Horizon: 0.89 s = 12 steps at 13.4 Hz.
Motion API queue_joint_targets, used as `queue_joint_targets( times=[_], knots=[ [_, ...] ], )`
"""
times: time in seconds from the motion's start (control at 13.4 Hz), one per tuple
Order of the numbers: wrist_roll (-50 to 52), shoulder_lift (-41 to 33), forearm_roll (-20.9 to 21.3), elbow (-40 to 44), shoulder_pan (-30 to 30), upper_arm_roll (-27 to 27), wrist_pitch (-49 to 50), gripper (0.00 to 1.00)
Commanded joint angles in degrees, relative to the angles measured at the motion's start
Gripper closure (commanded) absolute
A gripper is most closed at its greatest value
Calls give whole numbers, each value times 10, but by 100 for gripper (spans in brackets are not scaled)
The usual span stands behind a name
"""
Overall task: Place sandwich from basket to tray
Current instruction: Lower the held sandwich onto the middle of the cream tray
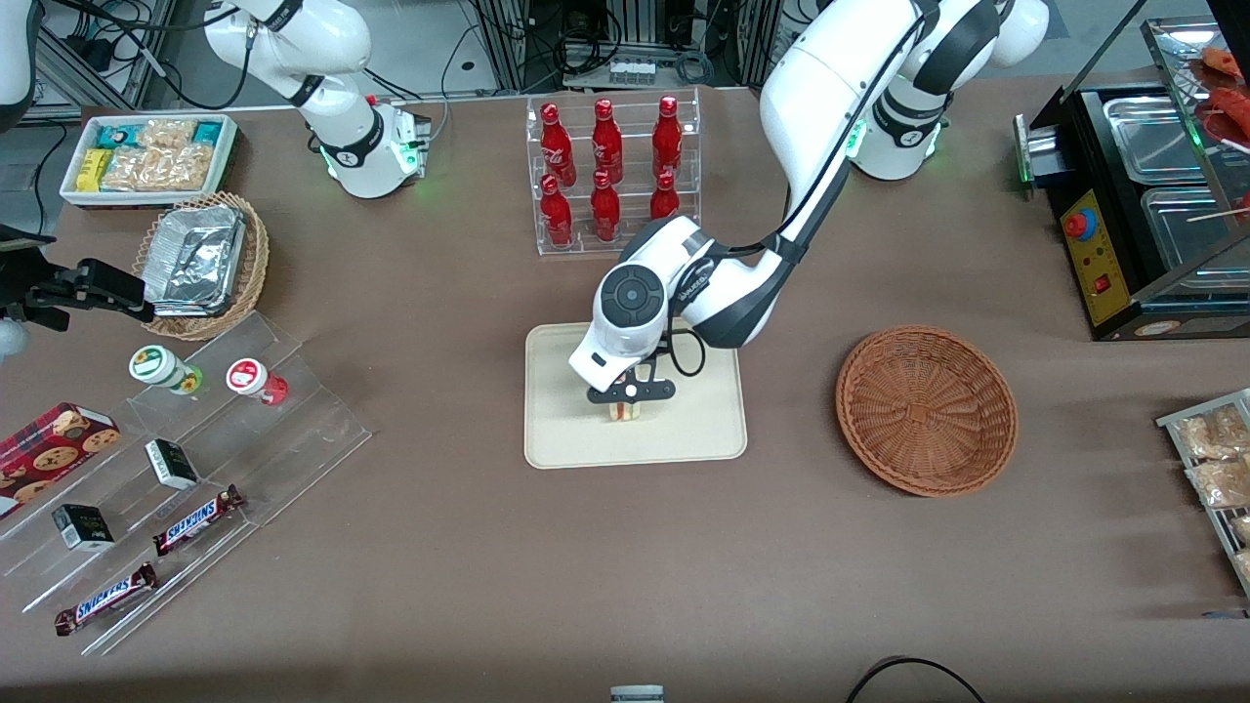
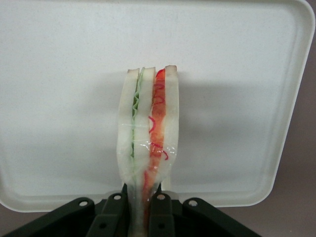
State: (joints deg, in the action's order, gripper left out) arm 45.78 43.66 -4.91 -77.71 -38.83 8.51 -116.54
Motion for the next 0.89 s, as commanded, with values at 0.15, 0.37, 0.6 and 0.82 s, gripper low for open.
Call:
queue_joint_targets(
  times=[0.15, 0.37, 0.6, 0.82],
  knots=[
    [-3, 14, -2, 13, -6, -4, 1, 100],
    [13, 18, 5, 13, -6, -5, -4, 100],
    [14, 19, 20, 12, -6, -5, -4, 100],
    [16, 27, 30, 12, -6, -5, -6, 95]
  ],
)
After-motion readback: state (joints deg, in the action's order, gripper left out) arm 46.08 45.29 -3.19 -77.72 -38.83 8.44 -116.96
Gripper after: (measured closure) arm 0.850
